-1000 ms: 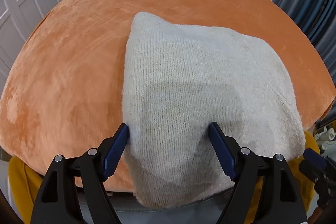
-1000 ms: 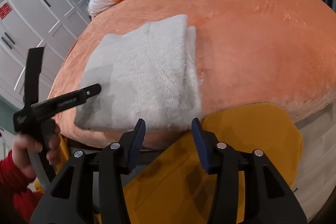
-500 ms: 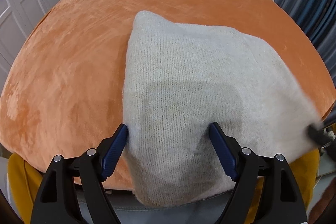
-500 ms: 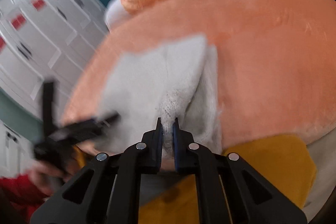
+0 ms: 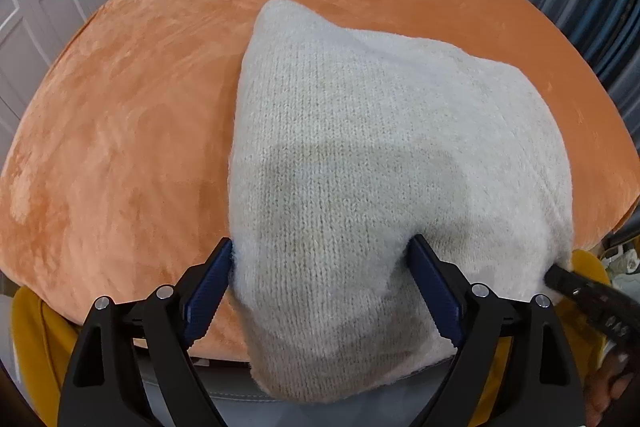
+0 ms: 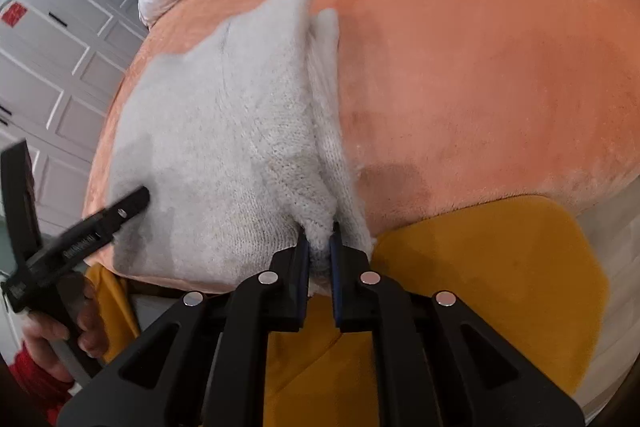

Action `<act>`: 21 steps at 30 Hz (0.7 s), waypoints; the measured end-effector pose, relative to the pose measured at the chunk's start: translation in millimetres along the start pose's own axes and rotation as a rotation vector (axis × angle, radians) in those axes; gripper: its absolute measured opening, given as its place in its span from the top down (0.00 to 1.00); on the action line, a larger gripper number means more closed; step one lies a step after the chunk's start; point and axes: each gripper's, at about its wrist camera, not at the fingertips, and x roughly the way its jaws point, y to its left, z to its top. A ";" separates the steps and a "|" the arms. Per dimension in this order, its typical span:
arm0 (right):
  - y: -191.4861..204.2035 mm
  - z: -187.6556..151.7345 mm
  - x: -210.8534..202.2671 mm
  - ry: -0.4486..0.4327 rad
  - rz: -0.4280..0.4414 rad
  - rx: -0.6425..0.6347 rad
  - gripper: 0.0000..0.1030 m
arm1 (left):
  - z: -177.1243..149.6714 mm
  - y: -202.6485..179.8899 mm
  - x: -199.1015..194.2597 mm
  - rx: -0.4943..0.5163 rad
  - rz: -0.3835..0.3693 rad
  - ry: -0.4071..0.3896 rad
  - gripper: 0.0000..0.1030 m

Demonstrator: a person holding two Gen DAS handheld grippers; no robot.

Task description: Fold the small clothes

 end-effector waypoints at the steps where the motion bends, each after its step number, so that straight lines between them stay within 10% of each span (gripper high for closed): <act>1: 0.8 2.3 -4.7 -0.014 0.005 -0.002 0.90 | 0.1 -0.3 -0.7 0.003 0.002 -0.003 0.17; 13: 11.4 71.6 -1.0 -0.131 0.026 0.024 0.59 | -0.2 2.9 1.8 -0.010 -0.002 -0.006 0.16; 16: 17.8 92.4 21.9 -0.081 0.010 0.006 0.84 | 0.0 3.3 1.3 -0.011 -0.001 -0.004 0.16; 21: 28.5 104.4 6.8 -0.180 0.012 0.002 0.92 | -1.1 6.4 3.0 -0.021 -0.011 -0.009 0.15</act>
